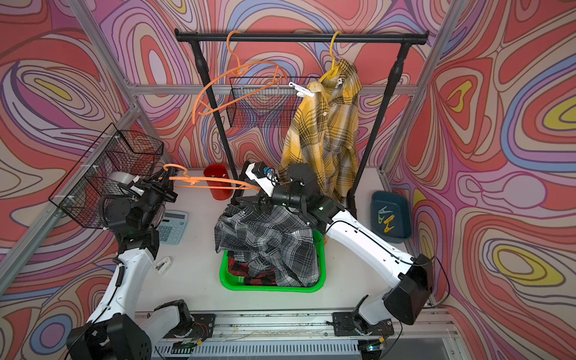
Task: Remove the clothespins securing long-sleeve shirts to the hanger
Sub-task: Remove the long-sleeve shirt from the hanger, then place the hanger on the clothesline.
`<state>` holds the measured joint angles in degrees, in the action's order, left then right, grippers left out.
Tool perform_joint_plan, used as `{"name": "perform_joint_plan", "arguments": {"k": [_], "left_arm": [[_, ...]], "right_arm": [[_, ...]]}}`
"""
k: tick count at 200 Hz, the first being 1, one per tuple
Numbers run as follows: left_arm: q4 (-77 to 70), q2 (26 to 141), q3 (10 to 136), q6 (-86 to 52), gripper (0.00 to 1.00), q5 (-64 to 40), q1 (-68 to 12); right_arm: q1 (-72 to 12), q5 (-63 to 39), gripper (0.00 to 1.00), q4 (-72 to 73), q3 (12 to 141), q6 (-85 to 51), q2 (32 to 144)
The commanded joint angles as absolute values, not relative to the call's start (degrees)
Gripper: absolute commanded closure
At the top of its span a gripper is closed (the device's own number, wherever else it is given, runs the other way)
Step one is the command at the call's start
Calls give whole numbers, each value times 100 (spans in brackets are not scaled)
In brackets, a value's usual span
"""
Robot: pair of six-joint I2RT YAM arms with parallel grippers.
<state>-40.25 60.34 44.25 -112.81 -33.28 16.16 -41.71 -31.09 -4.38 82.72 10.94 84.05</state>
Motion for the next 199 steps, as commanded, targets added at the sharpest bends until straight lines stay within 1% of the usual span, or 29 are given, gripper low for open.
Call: {"name": "perform_joint_plan", "arguments": {"k": [1,30,77,109,136,154,186,189,192,199], "left_arm": [[-4395,5919,4522,-11470,100,-3469,1658],[-4427,5933,4544,-11523,100,-3498,1661],[-4474,5921,4518,-11542,100,-3488,1661],[-4509,5932,4549,-11564,100,-3495,1664],[-4526,5951,4621,-11555,100,-3520,1661],[-4526,5967,4626,-11549,100,-3540,1661],[-4585,5999,4620,-11549,100,-3567,1662],[-4606,6002,4628,-11549,96,-3568,1661],[-4628,6015,4635,-11537,89,-3575,1661],[-4713,6041,4705,-11458,68,-3612,1661]], "right_arm": [[-4094,-3172,31,-560,8409,1181,8337],[-3938,-3488,32,-422,8452,1050,8556],[-3858,-4120,33,-561,8885,981,9135],[-3858,-4246,36,-377,8953,783,9431],[-3858,-4324,46,-242,8997,631,9571],[-3859,-4299,66,-188,8991,603,9559],[-3863,-4125,90,-269,8974,582,9443],[-3866,-4097,92,-280,8974,574,9426],[-3865,-4061,93,-281,8966,554,9408],[-3867,-3943,99,-310,8965,515,9352]]}}
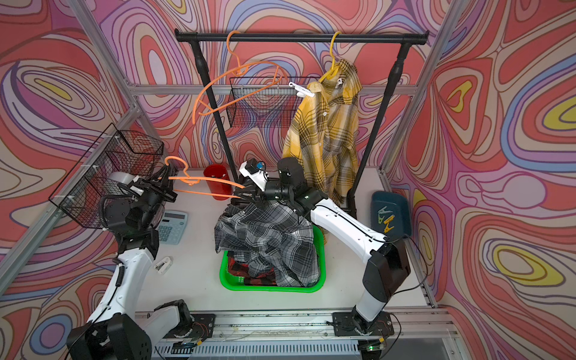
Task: Remove the clothespins securing long-sleeve shirts to the hanger
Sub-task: Place the hanger on the clothesline.
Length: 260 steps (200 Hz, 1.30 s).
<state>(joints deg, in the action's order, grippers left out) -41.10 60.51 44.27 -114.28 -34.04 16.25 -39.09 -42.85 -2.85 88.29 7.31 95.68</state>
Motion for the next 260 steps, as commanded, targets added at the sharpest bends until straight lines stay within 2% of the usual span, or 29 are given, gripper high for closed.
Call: {"name": "perform_joint_plan", "arguments": {"k": [1,10,20,39,72,104,135,166,202,260], "left_arm": [[-4721,6044,4721,-11442,65,-3625,1661],[-4715,6068,4889,-11280,45,-3734,1661],[-4696,6073,5140,-10993,34,-3875,1662],[-4161,5983,5774,-10134,21,-4191,1670],[-1825,5470,6750,-7634,0,-4095,1670],[-309,4969,7099,-5757,0,-3254,1670],[161,4679,7068,-4817,0,-2518,1672],[146,4698,6910,-4739,0,-2411,1666],[-74,4676,6635,-4834,0,-2435,1662],[-74,4581,6430,-4705,0,-2356,1640]], "right_arm": [[-3867,-3918,99,-313,8969,499,9343],[-3867,-3664,100,-439,9018,385,9278],[-3867,-3346,100,-735,9153,306,9205],[-3873,-2742,100,-1305,9217,253,8862],[-4054,-1444,100,-2295,9149,220,8016],[-4234,-298,100,-3621,9672,18,7619],[-4314,395,100,-4334,9957,-275,7432],[-4434,1011,100,-4729,10315,-581,7403],[-4941,1843,100,-5171,10897,-615,7541],[-5392,2739,100,-5987,12360,-712,7964]]}}
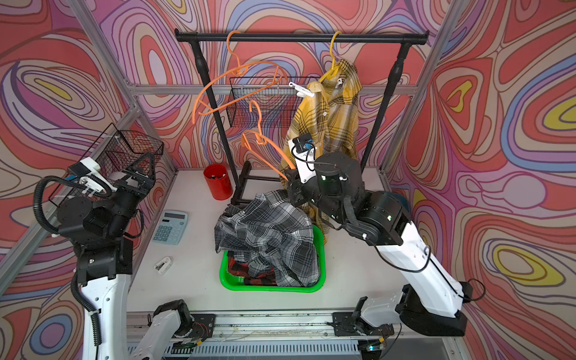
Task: Remove the clothespins securing long-sleeve shirts to the hanger
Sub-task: Place the hanger on the clothesline.
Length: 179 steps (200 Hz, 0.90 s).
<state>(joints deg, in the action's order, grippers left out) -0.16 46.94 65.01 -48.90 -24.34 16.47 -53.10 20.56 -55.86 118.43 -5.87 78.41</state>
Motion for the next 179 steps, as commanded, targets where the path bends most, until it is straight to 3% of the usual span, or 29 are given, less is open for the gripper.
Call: {"name": "perform_joint_plan", "arguments": {"k": [1,43,88,128,179], "left_arm": [[-68,4580,6432,-4699,0,-2351,1637],[108,4562,6515,-4421,0,-2268,1579],[153,4546,6500,-4329,0,-2232,1508],[165,4544,6441,-4286,0,-2196,1436],[119,4519,6349,-4299,0,-2171,1332]], "right_arm": [[-5394,2758,100,-5999,12385,-708,7972],[-5594,3127,100,-6497,13485,-604,8281],[-5605,3492,100,-6143,13351,-536,8070],[-5605,4462,100,-5404,13332,104,8362],[-5605,4476,100,-4685,13806,670,8937]]}}
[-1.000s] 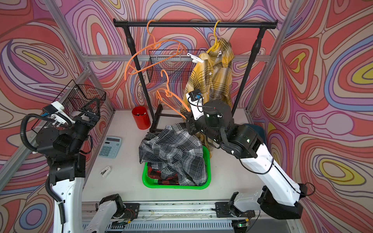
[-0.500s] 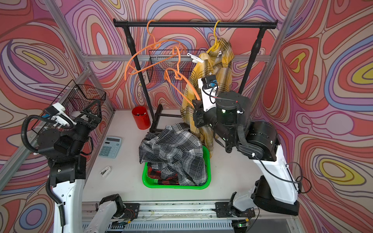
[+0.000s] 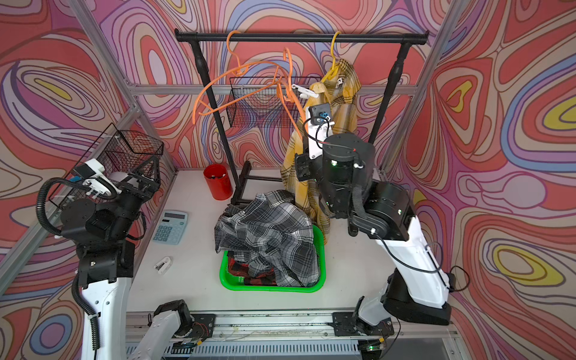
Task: Remove the clothespins securing long-sleeve shirts to the hanger
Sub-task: Place the hanger on the clothesline.
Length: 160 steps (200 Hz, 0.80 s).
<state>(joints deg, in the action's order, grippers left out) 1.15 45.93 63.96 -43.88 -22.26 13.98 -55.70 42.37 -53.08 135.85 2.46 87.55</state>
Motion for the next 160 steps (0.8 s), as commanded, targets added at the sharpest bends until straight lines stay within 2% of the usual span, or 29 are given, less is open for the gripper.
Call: {"name": "perform_joint_plan", "arguments": {"k": [1,69,90,115,160], "left_arm": [[121,4518,6347,-4294,0,-2167,1334],[211,4482,6248,-4240,0,-2095,1151],[215,4474,6188,-4263,0,-2098,1099],[278,4447,6170,-4229,0,-2092,1056],[347,4434,6143,-4209,0,-2088,1002]], "right_arm": [[-5606,4475,100,-4672,13816,678,8946],[-5575,4751,100,-3681,14055,1296,9472],[-5422,4573,100,-3798,14472,1234,9802],[-5000,4084,100,-4172,14908,829,10115],[-4261,3547,100,-4425,14724,316,10292]]}}
